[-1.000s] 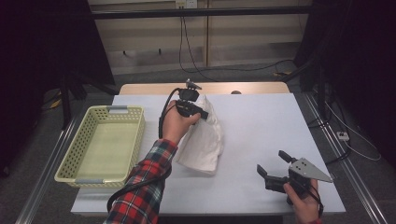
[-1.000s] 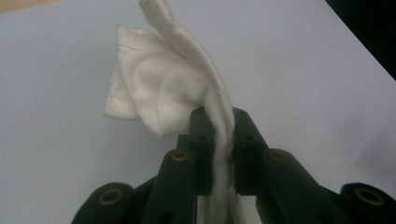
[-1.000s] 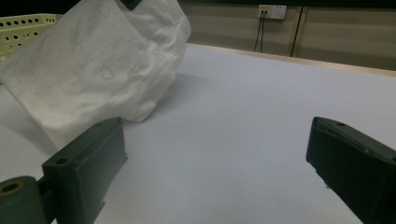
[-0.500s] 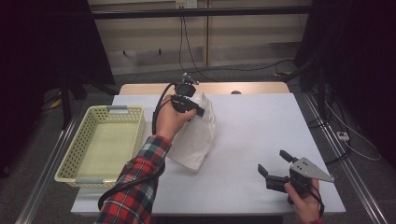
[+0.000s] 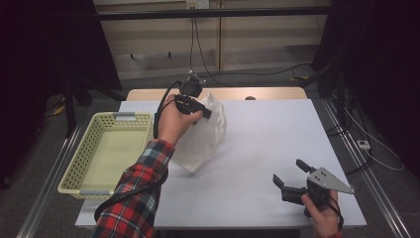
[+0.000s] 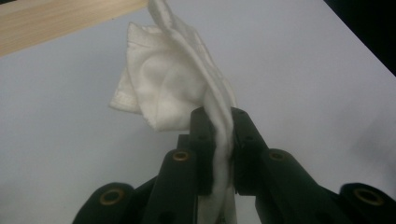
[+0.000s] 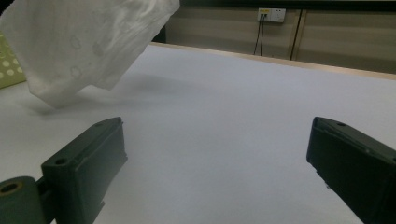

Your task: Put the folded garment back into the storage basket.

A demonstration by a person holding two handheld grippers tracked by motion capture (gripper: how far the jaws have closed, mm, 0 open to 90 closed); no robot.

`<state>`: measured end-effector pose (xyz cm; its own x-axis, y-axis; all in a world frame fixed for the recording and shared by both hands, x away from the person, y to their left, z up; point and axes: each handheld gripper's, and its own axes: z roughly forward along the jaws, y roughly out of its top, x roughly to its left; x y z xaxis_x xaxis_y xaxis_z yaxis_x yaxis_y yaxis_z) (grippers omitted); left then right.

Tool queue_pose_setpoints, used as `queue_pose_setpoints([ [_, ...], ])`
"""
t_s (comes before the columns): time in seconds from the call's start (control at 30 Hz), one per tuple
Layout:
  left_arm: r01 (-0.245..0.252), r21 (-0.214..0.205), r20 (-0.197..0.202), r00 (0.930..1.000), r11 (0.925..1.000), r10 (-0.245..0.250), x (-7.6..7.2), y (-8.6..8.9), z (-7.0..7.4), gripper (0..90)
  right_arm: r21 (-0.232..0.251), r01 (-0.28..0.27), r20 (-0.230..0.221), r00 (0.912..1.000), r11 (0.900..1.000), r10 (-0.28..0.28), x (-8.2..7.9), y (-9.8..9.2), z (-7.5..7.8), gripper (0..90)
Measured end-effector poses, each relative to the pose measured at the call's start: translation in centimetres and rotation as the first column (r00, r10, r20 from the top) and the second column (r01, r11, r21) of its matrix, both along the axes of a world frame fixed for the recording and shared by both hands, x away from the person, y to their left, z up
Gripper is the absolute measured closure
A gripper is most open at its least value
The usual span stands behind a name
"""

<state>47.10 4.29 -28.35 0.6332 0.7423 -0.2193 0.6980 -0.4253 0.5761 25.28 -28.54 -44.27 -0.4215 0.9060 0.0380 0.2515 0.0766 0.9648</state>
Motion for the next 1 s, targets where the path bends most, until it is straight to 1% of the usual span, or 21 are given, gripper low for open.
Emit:
queue_pose_setpoints([
  [0.17,0.003,0.001,0.009,1.0000,1.0000,-0.003,-0.1,0.2,0.8,81.7,0.009,0.007,-0.001,1.0000,0.9999,-0.007,0.0,-0.1,0.0,3.7],
  [0.2,0.001,0.003,0.012,0.9999,1.0000,-0.001,-0.2,0.2,1.0,81.7,0.003,0.005,0.001,1.0000,1.0000,-0.005,0.0,-0.1,0.0,3.7],
  [0.4,0.005,0.000,0.017,0.9998,1.0000,-0.005,-0.2,0.4,1.6,81.7,0.001,0.002,0.000,1.0000,1.0000,-0.002,0.0,-0.1,0.1,3.7],
  [0.67,0.000,-0.004,0.013,0.9999,1.0000,0.000,-0.4,0.8,2.2,81.8,0.001,0.004,0.000,1.0000,1.0000,-0.004,-0.1,-0.1,0.1,3.7],
  [0.8,0.000,0.005,0.011,0.9999,1.0000,0.000,-0.4,0.9,2.3,81.8,-0.001,0.004,0.002,1.0000,1.0000,-0.004,-0.1,-0.1,0.1,3.7],
  [0.9,-0.002,0.004,0.014,0.9999,1.0000,0.002,-0.4,1.0,2.6,81.7,-0.001,0.005,0.002,1.0000,1.0000,-0.005,-0.1,-0.1,0.1,3.7],
  [1.0,-0.002,0.004,0.008,1.0000,1.0000,0.002,-0.4,1.3,2.8,81.8,-0.002,0.005,0.002,1.0000,1.0000,-0.005,-0.1,-0.1,0.1,3.7],
])
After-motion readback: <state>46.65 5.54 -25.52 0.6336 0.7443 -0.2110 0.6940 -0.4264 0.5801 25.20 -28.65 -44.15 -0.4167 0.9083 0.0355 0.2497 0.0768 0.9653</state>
